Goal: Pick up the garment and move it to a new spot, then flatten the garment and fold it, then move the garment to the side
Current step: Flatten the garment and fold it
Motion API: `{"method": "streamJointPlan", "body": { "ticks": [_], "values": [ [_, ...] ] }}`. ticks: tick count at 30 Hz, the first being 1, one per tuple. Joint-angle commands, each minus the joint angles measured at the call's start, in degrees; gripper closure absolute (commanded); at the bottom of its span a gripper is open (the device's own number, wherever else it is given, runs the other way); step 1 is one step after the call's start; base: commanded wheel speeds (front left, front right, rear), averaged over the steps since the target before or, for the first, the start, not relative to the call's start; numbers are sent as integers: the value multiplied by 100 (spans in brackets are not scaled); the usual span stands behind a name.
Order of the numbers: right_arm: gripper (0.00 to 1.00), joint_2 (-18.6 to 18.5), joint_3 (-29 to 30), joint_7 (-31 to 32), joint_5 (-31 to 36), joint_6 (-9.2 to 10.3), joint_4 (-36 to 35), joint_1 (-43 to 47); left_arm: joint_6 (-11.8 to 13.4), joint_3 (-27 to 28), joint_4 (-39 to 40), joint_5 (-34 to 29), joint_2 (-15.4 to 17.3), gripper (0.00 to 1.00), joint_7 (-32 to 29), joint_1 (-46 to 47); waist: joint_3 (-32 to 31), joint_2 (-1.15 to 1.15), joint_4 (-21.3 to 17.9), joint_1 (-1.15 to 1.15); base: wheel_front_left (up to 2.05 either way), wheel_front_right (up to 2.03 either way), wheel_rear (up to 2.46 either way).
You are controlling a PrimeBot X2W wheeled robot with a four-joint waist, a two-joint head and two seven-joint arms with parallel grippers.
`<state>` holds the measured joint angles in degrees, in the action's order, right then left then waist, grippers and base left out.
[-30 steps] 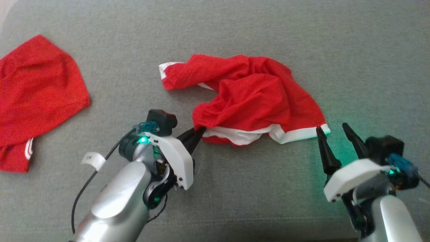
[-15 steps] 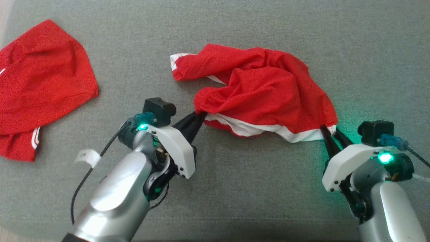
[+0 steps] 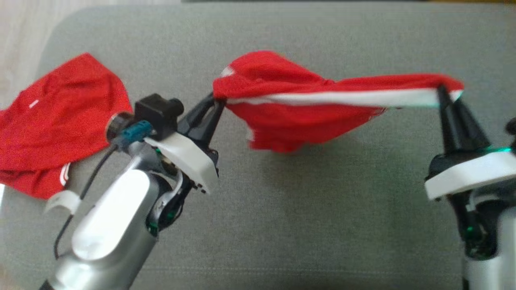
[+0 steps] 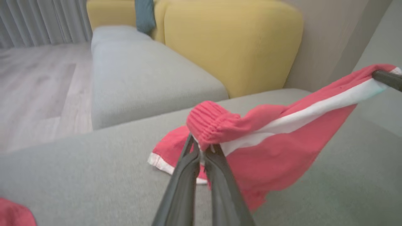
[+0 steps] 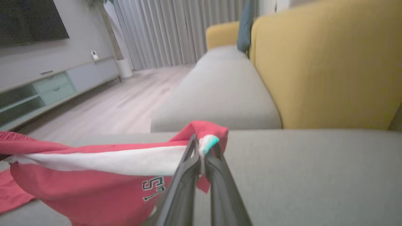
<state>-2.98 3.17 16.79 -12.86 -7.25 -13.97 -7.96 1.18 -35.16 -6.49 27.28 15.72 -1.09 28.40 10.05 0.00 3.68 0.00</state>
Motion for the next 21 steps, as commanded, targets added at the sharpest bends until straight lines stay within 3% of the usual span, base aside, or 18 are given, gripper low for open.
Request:
{"method": "streamJointPlan", "body": {
  "ticks": [1, 8, 13, 21],
  "values": [
    [100, -101, -84, -42, 36, -24, -317, -291, 61, 298, 294, -59, 179, 100, -17, 324, -195, 0, 30, 0, 0, 0, 0],
    [100, -170, 97, -14, 161, -24, -1168, -715, 419, 600, 1257, -161, 297, 100, -337, 756, -599, 0, 36, 0, 0, 0, 0],
    [100, -197, 174, 85, 155, -24, -1380, -932, 573, 787, 1529, -148, 405, 100, -595, 969, -729, 0, -6, 0, 0, 0, 0],
    [100, -212, 248, 116, -134, -24, -909, -1541, 398, 848, 1134, 257, 233, 100, -860, 1412, -393, 0, -63, 0, 0, 0, 0]
  ]
}}
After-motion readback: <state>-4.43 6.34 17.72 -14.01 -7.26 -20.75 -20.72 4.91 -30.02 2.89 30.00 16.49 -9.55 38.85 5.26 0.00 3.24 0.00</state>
